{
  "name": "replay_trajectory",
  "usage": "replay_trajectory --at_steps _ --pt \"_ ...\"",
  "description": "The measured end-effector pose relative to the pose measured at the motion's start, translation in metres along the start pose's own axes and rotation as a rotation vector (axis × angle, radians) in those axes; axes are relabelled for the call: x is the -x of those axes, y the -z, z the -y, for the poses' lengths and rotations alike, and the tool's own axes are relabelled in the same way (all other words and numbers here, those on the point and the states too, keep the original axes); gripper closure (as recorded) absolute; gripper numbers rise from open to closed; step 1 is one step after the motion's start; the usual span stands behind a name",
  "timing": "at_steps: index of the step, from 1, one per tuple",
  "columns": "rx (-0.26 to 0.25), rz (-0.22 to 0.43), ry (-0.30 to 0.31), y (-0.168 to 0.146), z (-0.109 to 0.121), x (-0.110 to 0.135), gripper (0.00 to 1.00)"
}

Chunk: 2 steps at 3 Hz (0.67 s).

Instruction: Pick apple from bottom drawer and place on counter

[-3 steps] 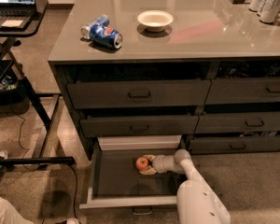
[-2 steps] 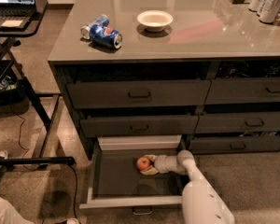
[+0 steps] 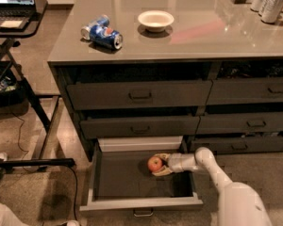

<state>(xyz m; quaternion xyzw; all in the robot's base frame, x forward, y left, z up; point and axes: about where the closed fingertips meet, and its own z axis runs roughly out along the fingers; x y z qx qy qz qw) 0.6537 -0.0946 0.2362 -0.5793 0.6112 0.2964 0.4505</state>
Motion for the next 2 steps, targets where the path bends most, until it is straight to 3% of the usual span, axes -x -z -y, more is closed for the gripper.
replay_trajectory --at_steps 1,2 --pt "-0.09 -0.051 0.078 0.091 0.023 0.046 1.0" --pt "-0.261 -0.149 0.16 0.191 0.053 0.103 1.0"
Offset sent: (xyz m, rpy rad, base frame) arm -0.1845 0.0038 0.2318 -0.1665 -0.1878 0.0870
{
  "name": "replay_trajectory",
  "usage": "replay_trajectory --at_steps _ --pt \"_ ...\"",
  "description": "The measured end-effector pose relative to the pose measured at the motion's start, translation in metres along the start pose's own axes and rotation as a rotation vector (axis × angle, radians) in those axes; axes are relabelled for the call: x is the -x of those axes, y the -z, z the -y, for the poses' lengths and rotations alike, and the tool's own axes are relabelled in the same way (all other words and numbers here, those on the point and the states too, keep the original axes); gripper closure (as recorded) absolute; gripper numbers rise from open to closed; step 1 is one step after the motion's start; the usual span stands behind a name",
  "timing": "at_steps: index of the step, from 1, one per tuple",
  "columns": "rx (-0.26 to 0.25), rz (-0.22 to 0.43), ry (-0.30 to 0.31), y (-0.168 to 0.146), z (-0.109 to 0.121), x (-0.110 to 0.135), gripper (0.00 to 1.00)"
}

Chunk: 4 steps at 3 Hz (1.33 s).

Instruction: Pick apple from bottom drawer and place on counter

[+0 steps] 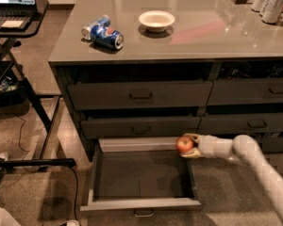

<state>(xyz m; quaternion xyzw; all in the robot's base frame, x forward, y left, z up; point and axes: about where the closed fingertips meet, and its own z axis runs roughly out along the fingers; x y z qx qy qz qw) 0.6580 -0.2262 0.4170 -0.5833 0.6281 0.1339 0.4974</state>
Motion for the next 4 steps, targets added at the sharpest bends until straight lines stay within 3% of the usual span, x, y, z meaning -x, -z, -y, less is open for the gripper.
replay_trajectory --at_steps 1,2,3,4 --pt "-0.156 -0.102 0.065 0.098 0.041 0.049 1.0" --pt "-0.172 -0.14 0.111 0.15 0.029 0.116 1.0" --pt "-0.052 -0.092 0.133 0.126 -0.028 0.173 1.0" --pt "0.047 -0.03 0.178 0.097 -0.054 0.228 1.0"
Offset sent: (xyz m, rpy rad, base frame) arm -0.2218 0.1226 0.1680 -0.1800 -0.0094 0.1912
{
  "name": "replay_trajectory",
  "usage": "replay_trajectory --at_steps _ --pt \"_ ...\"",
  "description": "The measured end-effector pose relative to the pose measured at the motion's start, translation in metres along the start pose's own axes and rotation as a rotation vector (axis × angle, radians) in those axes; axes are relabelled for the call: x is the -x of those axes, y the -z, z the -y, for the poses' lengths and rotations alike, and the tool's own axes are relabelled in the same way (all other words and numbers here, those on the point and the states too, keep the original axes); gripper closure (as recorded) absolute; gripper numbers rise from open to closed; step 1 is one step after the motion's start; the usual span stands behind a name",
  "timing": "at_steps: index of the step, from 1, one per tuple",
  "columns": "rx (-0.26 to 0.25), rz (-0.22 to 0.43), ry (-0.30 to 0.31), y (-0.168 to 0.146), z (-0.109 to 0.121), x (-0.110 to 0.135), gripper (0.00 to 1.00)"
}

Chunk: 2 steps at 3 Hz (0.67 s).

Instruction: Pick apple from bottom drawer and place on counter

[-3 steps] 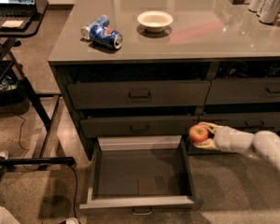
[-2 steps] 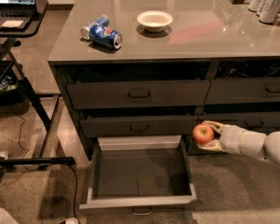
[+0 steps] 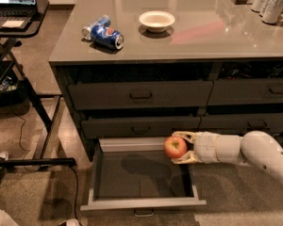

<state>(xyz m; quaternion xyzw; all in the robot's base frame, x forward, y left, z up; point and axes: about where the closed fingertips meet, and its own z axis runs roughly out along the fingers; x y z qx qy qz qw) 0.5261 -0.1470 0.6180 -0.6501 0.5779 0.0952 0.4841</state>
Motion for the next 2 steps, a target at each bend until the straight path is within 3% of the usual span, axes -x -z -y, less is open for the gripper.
replay_trajectory --at_steps 1,2 --pt "0.0 0.003 0.057 -0.0135 0.0257 0.0475 1.0" --pt "0.0 0.003 0.057 -0.0135 0.0257 0.0475 1.0"
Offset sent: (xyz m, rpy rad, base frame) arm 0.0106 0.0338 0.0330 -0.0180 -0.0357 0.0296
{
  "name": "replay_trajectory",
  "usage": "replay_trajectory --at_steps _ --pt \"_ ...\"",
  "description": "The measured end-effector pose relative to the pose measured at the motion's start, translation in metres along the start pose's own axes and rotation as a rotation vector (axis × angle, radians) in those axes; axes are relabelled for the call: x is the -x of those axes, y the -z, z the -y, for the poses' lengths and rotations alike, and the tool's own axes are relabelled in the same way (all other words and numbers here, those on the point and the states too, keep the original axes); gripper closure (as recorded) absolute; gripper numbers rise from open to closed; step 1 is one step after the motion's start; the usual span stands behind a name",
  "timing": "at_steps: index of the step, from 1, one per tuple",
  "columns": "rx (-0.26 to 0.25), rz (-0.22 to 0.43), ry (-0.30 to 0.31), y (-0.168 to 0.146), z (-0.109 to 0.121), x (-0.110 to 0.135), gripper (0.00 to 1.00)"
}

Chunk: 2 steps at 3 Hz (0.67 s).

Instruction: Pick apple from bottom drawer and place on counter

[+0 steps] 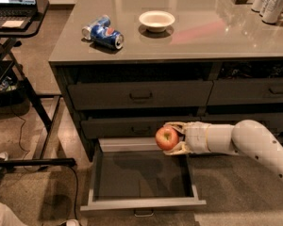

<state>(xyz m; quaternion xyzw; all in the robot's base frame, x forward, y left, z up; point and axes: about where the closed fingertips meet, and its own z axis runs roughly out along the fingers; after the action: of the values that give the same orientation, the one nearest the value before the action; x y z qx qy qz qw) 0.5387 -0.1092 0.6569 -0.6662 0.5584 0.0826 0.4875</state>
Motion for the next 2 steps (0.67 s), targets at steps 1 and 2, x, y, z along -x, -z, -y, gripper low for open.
replay_trajectory --at_steps 1,2 --pt "-0.018 0.012 -0.006 0.001 0.002 -0.001 1.0" --pt "-0.097 -0.011 0.084 0.022 0.058 0.023 1.0"
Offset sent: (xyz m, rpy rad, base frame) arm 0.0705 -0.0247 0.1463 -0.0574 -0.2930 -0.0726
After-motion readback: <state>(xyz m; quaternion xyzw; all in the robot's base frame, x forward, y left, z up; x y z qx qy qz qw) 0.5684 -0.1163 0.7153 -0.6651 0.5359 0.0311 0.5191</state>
